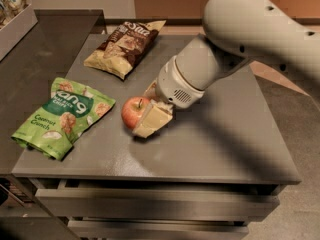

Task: Move apple near green rice chip bag

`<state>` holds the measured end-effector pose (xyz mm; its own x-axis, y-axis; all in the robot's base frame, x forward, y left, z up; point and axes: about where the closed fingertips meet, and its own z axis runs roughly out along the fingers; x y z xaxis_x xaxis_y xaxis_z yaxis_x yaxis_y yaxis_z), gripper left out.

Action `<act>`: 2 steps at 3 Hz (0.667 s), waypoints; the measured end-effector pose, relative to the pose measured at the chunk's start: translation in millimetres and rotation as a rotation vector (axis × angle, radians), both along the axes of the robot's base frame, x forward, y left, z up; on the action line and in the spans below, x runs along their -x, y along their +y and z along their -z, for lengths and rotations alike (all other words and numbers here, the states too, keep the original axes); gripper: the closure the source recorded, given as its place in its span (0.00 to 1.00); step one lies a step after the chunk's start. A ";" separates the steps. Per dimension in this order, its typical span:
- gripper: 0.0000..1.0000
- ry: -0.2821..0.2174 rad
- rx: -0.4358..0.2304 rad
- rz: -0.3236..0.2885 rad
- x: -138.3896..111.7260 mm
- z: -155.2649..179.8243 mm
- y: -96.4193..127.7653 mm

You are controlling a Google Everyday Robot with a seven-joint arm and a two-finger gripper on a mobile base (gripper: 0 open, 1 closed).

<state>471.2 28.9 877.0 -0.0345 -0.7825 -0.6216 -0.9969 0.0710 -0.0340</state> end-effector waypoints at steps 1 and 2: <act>0.82 -0.005 0.007 -0.038 0.2 6.7 20.3; 0.59 -0.004 0.019 -0.055 -2.4 15.3 33.4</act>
Offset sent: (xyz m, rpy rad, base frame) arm 0.0085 0.0468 -0.0276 -0.0311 0.0028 0.0684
